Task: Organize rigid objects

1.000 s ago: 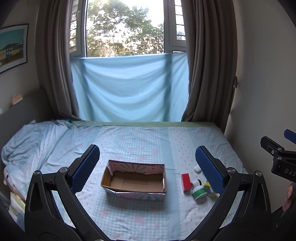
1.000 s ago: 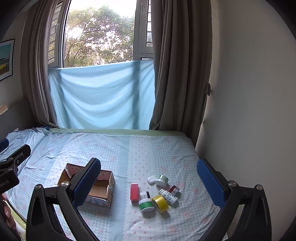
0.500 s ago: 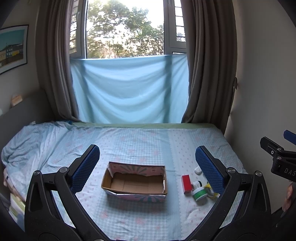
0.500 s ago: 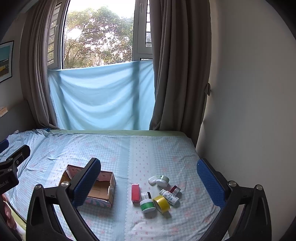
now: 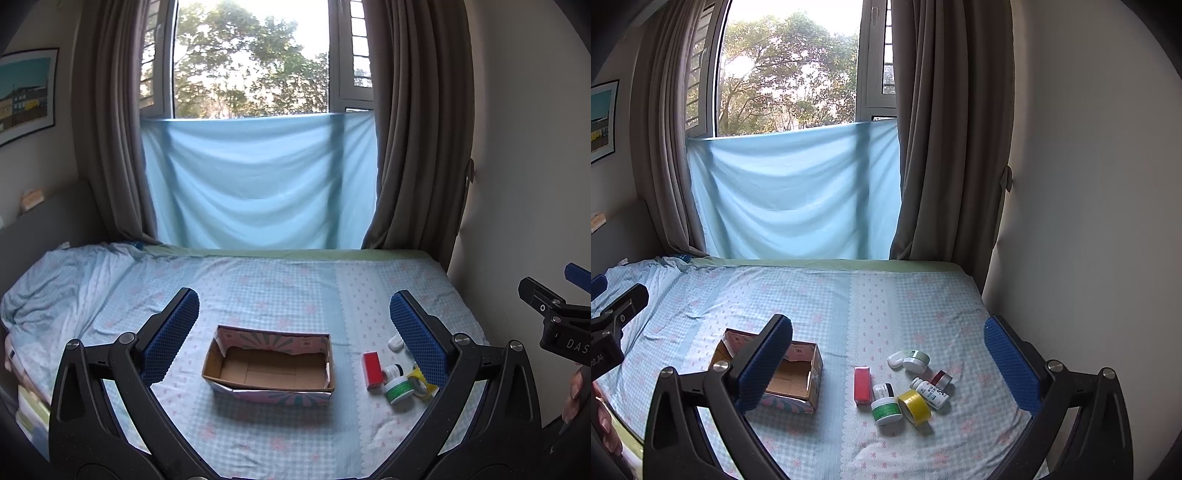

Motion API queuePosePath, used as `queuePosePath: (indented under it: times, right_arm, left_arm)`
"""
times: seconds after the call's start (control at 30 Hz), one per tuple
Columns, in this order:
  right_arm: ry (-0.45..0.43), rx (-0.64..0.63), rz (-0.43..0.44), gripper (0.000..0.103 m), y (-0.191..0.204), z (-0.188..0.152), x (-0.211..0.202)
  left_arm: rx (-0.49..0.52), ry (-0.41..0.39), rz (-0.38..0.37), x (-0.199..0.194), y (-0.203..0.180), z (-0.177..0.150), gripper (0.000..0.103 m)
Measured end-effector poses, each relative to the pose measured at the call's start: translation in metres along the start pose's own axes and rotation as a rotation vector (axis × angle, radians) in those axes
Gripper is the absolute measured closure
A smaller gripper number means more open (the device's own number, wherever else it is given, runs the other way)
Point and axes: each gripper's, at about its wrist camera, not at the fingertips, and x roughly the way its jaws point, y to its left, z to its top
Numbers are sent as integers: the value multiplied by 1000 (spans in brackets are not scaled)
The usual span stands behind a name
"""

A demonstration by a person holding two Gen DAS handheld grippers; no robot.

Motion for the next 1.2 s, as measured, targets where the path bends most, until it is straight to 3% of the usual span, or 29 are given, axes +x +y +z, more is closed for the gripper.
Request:
queuePosePath:
  times: [0.6, 0.83, 0.97, 1.2]
  right_arm:
    - [-15, 17, 12, 0, 5, -3, -2]
    - [-5, 43, 22, 0, 7, -1, 0]
    - [23, 47, 16, 0, 3, -13, 10]
    - [118, 20, 63, 0, -27, -52, 54]
  left_arm:
    - [-11, 14, -10, -4, 12, -2, 0]
    - [-4, 48, -48, 7, 18, 6, 0]
    - [15, 90, -58, 33, 7, -2, 0]
    - [-40, 257, -47, 97, -27, -34, 1]
